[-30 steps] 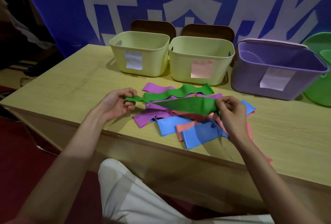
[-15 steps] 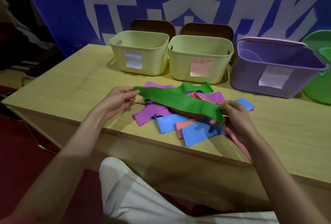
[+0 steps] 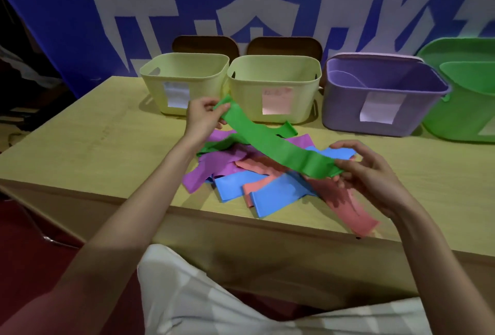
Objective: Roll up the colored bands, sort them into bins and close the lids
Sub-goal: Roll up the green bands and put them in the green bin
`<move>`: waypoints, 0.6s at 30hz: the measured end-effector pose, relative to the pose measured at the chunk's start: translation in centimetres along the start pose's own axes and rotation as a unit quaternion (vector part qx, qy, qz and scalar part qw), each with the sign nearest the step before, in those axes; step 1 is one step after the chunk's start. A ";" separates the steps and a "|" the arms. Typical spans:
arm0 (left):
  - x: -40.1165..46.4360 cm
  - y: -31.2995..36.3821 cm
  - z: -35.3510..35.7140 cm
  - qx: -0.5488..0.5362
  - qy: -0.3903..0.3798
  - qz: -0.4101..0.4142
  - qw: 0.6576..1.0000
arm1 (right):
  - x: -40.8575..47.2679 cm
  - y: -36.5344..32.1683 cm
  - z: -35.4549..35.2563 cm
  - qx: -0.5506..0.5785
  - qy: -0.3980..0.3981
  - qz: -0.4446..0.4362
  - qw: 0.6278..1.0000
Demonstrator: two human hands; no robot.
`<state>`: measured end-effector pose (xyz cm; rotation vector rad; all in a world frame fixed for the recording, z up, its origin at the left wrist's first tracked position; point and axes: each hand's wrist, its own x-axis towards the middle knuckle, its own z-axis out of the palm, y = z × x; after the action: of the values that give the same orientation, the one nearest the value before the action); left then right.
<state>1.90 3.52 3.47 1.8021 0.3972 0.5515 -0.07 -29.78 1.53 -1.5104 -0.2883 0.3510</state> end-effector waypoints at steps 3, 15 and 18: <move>-0.1 2.5 5.5 0.004 -0.081 0.046 0.996 | -1.2 0.1 -2.6 0.042 0.066 -0.018 0.997; -2.8 8.3 25.4 0.186 -0.281 0.287 0.897 | -6.0 0.2 -8.9 0.064 0.179 -0.008 0.982; -3.2 8.4 28.1 0.231 -0.286 0.324 0.872 | -6.4 0.8 -9.4 0.050 0.189 0.037 0.980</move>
<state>14.76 -22.95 4.28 2.4608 -0.5613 0.3494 -2.29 -40.89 0.55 -1.4576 0.0852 0.1294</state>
